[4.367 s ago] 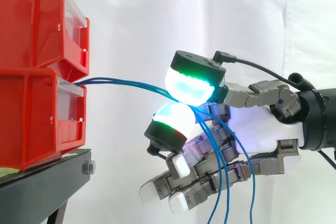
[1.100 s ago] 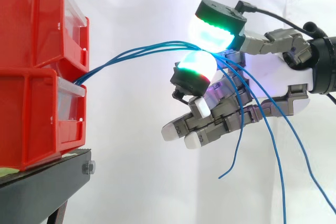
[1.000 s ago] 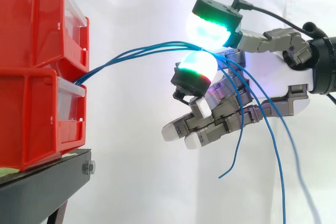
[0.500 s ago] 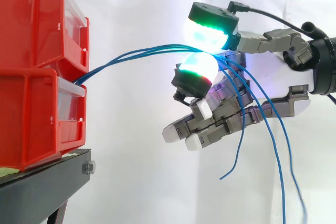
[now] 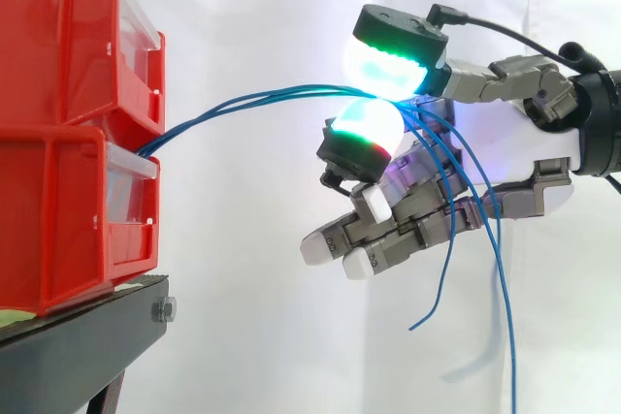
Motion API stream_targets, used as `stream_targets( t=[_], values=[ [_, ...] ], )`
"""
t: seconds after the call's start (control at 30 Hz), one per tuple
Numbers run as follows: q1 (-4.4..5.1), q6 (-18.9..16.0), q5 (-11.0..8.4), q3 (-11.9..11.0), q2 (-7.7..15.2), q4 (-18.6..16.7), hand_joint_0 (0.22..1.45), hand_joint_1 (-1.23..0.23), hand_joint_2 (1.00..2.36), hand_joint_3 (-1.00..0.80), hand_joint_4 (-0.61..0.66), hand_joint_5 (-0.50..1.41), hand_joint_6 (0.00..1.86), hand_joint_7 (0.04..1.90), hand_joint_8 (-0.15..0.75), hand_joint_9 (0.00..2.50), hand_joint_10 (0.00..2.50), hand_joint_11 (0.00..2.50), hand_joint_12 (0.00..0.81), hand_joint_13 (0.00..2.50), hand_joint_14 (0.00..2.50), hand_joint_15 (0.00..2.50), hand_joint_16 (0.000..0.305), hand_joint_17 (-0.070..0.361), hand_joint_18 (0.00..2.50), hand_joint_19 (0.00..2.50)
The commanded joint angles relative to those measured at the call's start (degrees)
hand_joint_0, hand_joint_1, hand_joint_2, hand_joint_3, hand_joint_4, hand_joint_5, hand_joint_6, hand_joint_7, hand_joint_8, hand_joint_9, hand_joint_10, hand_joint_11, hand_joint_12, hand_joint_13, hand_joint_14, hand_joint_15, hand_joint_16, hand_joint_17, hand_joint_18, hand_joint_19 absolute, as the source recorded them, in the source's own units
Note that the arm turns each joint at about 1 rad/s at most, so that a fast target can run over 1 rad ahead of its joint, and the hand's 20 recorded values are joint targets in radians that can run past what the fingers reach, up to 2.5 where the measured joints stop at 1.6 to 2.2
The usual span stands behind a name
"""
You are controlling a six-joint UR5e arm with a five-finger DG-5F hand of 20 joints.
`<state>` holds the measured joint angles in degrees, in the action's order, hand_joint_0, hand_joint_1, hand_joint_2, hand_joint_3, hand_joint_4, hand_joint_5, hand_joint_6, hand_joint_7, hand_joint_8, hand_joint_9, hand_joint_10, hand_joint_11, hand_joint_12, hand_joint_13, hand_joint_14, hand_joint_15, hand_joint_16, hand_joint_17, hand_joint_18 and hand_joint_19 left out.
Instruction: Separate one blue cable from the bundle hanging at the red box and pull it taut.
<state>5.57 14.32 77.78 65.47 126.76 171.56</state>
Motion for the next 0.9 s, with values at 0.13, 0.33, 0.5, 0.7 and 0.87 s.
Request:
stream_targets(
  t=[0.13,0.33,0.5,0.7,0.87],
  values=[
    [0.06,0.0,0.0,0.0,0.0,-0.1,0.72,-0.89,1.0,-0.5,0.15,-0.19,0.89,1.45,0.264,0.9,0.02,0.88,0.309,0.43,0.01,0.23,0.041,0.092,0.38,0.23],
    [-0.03,0.0,0.0,0.0,0.1,-0.1,0.67,-0.9,1.0,-0.5,0.19,-0.18,0.88,1.44,0.265,0.9,0.03,0.89,0.307,0.43,0.01,0.23,0.04,0.091,0.38,0.24],
    [0.06,0.0,0.0,0.1,0.0,-0.1,0.64,-0.89,1.0,-0.5,0.18,-0.18,0.88,1.41,0.268,0.91,0.03,0.9,0.306,0.43,0.01,0.24,0.04,0.089,0.38,0.25],
    [0.06,0.0,0.09,0.5,0.0,-0.3,0.56,-0.9,1.0,-0.5,0.18,-0.17,0.88,1.37,0.272,0.91,0.02,0.9,0.31,0.43,0.01,0.25,0.04,0.091,0.37,0.26],
    [0.06,0.0,0.09,0.5,0.0,-0.4,0.53,-0.9,1.0,-0.5,0.18,-0.18,0.88,1.37,0.285,0.91,0.02,0.9,0.315,0.42,0.01,0.25,0.041,0.092,0.36,0.28]
  ],
)
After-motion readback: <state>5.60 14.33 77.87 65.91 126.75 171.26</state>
